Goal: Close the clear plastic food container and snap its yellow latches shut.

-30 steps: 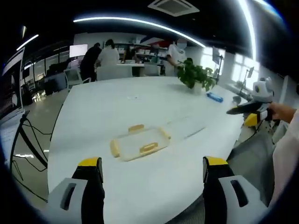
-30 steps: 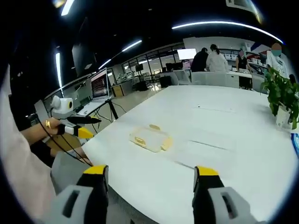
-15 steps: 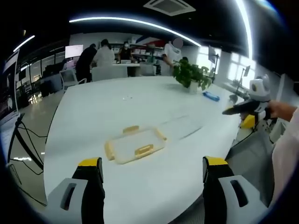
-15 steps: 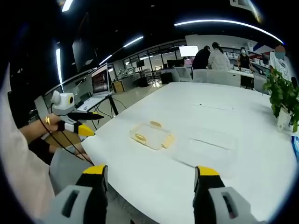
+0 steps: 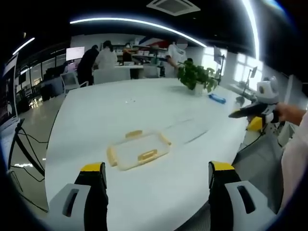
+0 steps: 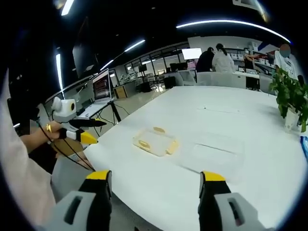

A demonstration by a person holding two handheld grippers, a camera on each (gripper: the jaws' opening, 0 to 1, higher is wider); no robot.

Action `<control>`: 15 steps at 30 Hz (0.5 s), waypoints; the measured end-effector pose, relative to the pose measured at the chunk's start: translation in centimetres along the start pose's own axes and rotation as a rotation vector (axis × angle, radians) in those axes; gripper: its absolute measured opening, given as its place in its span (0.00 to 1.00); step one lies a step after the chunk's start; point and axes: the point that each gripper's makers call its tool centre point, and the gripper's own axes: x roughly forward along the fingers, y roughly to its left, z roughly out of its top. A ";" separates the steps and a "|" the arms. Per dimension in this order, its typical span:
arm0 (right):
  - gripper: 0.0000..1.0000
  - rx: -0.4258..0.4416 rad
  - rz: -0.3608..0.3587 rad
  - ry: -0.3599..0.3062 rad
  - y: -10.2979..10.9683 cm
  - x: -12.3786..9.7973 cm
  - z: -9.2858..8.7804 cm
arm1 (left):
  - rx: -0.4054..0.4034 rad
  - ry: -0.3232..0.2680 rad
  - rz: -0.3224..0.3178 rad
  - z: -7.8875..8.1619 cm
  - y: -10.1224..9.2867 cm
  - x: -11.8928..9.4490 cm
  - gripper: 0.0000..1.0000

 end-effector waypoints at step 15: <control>0.74 -0.002 0.002 0.024 -0.1 0.3 -0.9 | -0.002 0.030 0.015 -0.9 0.6 -0.2 0.86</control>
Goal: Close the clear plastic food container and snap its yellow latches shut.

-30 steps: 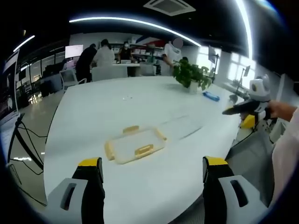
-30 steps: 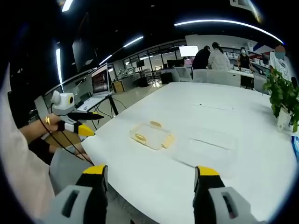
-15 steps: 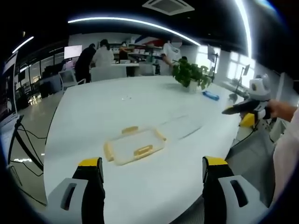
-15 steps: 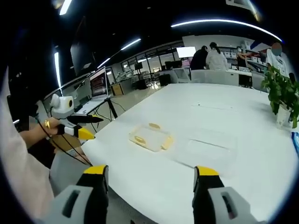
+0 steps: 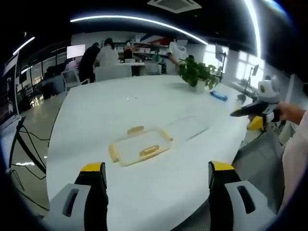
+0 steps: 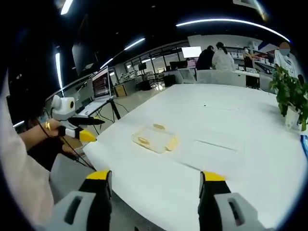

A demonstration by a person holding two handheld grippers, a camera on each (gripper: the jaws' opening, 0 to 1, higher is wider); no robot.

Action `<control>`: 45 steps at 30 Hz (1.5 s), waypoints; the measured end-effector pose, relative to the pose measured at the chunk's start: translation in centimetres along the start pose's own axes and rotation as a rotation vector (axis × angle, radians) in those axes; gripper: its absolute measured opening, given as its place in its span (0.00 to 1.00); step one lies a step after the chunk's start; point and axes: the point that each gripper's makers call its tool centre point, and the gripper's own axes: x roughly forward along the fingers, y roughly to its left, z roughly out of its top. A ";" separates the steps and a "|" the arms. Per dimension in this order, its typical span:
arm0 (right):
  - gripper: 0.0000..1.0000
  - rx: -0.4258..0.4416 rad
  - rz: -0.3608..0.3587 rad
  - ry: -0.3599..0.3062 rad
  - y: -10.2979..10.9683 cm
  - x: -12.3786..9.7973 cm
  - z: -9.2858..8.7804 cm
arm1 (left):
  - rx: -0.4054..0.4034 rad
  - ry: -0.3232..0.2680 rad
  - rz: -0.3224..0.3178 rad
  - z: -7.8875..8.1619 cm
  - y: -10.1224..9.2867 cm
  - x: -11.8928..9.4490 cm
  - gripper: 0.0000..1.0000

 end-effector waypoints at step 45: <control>0.75 -0.350 0.266 0.228 0.0 8.9 4.2 | 0.296 0.221 -0.123 0.0 5.5 6.6 0.80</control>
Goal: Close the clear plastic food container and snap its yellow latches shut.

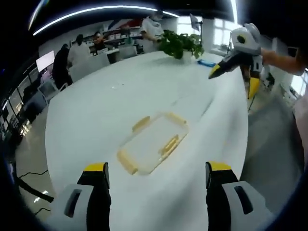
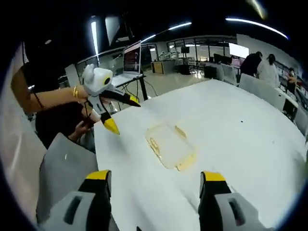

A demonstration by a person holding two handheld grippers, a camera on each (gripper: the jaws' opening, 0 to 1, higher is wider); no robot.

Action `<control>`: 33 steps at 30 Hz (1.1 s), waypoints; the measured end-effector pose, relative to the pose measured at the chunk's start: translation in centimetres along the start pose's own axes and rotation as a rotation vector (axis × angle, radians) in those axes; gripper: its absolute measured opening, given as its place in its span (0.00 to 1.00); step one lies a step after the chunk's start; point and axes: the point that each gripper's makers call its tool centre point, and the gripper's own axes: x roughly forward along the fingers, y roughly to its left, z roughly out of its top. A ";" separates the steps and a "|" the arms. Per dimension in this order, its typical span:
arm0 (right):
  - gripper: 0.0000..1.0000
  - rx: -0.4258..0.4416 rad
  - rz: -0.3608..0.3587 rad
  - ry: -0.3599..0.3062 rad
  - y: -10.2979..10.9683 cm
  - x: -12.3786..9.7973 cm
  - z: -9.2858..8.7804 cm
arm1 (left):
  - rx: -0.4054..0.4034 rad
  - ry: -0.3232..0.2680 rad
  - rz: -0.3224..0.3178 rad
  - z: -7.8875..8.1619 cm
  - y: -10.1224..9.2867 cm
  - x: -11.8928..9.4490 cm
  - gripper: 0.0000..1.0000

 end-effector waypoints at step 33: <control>0.76 -0.170 0.131 0.369 -6.1 12.0 -1.9 | 0.277 0.214 -0.228 -2.6 4.1 7.7 0.75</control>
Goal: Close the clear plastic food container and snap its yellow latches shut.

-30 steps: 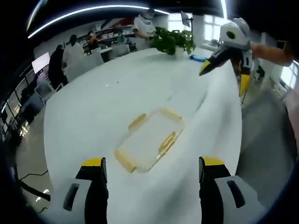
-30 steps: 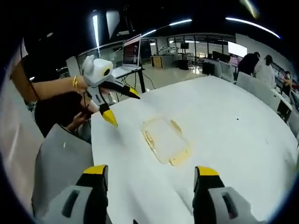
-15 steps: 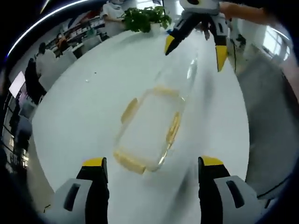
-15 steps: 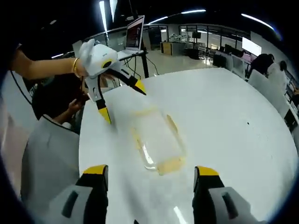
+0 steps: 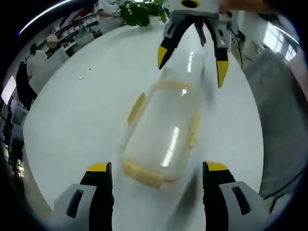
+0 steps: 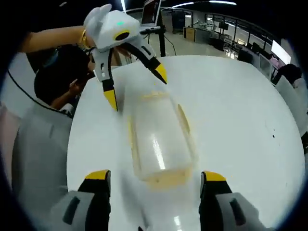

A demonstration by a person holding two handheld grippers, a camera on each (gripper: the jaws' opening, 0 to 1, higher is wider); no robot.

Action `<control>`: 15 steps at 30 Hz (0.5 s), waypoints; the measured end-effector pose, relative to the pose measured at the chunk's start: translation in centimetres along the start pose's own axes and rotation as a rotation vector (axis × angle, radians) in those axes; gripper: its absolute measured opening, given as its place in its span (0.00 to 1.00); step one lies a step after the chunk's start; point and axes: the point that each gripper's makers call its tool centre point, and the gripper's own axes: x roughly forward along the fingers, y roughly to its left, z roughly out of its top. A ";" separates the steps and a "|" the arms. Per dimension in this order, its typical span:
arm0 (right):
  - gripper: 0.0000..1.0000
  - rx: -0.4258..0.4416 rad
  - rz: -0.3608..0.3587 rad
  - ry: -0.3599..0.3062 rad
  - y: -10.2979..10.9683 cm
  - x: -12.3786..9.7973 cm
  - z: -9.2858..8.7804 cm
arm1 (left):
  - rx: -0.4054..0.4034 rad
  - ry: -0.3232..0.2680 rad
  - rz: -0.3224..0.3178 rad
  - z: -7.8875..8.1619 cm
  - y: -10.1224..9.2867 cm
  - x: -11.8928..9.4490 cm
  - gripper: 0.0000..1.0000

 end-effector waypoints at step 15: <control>0.73 -0.115 -0.082 0.151 -1.0 2.9 -1.8 | -0.004 0.061 -0.035 -1.4 0.1 2.5 0.73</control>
